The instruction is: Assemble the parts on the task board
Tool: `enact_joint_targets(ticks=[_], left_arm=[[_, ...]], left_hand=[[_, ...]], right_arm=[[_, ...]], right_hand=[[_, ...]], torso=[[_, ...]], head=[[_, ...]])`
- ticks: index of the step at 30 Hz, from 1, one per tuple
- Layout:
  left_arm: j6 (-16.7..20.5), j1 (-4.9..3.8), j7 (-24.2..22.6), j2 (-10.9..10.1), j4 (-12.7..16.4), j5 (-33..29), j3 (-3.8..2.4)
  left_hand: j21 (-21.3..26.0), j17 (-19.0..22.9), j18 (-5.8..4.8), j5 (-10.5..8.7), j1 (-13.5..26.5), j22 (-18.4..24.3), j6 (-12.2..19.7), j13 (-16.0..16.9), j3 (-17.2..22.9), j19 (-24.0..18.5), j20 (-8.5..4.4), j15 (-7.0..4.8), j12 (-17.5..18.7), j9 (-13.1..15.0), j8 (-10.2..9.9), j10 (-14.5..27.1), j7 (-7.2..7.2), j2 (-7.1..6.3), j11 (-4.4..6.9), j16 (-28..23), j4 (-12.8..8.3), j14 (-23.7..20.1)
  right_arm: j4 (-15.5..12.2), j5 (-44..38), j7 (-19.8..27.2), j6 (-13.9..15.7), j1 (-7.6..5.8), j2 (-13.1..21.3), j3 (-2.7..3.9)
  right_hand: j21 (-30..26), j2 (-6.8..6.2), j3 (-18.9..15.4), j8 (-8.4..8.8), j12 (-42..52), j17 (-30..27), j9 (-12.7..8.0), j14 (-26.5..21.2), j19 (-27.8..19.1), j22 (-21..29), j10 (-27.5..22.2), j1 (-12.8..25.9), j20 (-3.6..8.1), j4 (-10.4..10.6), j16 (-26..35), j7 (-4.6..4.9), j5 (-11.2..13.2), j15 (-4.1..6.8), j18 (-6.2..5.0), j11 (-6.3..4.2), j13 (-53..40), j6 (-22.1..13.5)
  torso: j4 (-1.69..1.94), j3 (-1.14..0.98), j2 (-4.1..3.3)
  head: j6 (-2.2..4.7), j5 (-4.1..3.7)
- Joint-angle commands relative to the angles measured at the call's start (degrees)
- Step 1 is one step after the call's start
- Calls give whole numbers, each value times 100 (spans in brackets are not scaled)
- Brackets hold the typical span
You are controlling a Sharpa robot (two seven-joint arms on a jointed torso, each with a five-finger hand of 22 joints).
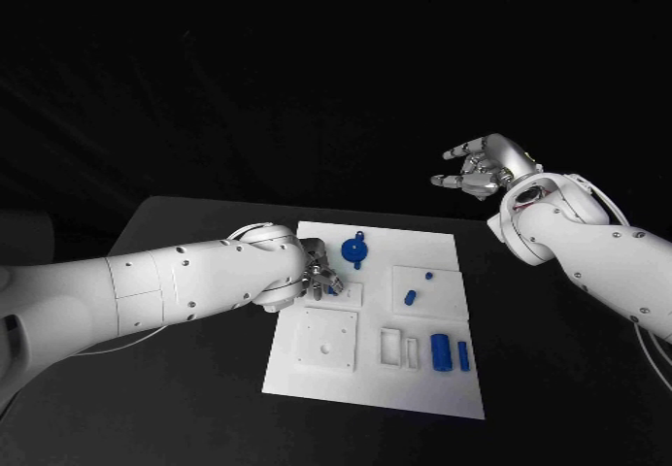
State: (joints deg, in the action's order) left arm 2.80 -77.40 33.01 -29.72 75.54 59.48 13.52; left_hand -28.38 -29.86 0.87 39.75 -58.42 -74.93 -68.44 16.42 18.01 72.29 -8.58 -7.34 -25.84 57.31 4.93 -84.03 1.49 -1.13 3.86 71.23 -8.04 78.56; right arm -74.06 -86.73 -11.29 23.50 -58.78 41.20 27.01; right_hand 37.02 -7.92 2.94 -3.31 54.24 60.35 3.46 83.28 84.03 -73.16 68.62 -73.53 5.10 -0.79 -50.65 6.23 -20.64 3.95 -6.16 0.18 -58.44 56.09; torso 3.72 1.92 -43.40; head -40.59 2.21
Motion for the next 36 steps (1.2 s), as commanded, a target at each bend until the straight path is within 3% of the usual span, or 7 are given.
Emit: enact_joint_targets(ticks=[1,21,29,32,36], left_arm=[[-248,38,72,52,-23,-31,26],[-230,23,52,48,3,-203,23],[-348,-129,58,23,48,-466,19],[-619,-232,79,44,21,-621,17],[-880,-301,93,87,-61,-791,17]], left_hand=[[10,-13,82,-32,-12,-98,-251,1,796,-4,-22,-38,1,-9,9,-200,-199,73,28,31,-777,13],[37,-269,60,-33,50,-100,-399,9,786,43,-24,-42,-164,-41,-11,-237,-235,130,21,111,-766,104],[38,-292,63,-34,41,-103,-408,-8,797,43,-24,-42,-174,-49,-28,-234,-233,139,19,106,-777,111],[43,-261,63,-61,23,-103,-391,-20,792,24,-20,-37,-161,-50,-40,-225,-224,145,13,81,-772,85],[47,-270,64,-68,9,-104,-383,-28,787,12,-17,-34,-150,-45,-42,-224,-221,148,11,82,-769,77]], right_arm=[[5,-50,-1,-80,-1,-8,3],[75,-46,-5,-137,1,-45,3],[100,-44,-2,-152,1,-65,3],[120,-42,1,-167,2,-81,3],[150,-42,3,-180,3,-106,2]], right_hand=[[-42,-11,12,-20,-30,-5,7,-7,288,12,-50,-53,-22,-30,28,17,-4,-10,-69,5,7,53],[-40,-8,29,-19,-31,-4,6,-6,289,16,-53,-35,-22,-21,29,17,-12,-9,-69,5,9,43],[-43,-11,42,-20,-29,-5,7,-6,289,20,-54,-35,-22,-29,34,17,-8,-10,-69,5,8,44],[-38,-1,56,-18,-30,-2,6,-4,289,20,-55,-43,-22,-37,30,18,-1,-9,-69,5,10,39],[-38,-1,56,-18,-30,-2,6,-4,289,20,-55,-43,-22,-37,30,18,-1,-9,-69,5,10,39]], torso=[[2,2,5],[8,7,6],[2,2,5],[2,-1,5],[-1,-7,5]], head=[[4,-1],[1,7],[16,24],[65,23],[82,25]])
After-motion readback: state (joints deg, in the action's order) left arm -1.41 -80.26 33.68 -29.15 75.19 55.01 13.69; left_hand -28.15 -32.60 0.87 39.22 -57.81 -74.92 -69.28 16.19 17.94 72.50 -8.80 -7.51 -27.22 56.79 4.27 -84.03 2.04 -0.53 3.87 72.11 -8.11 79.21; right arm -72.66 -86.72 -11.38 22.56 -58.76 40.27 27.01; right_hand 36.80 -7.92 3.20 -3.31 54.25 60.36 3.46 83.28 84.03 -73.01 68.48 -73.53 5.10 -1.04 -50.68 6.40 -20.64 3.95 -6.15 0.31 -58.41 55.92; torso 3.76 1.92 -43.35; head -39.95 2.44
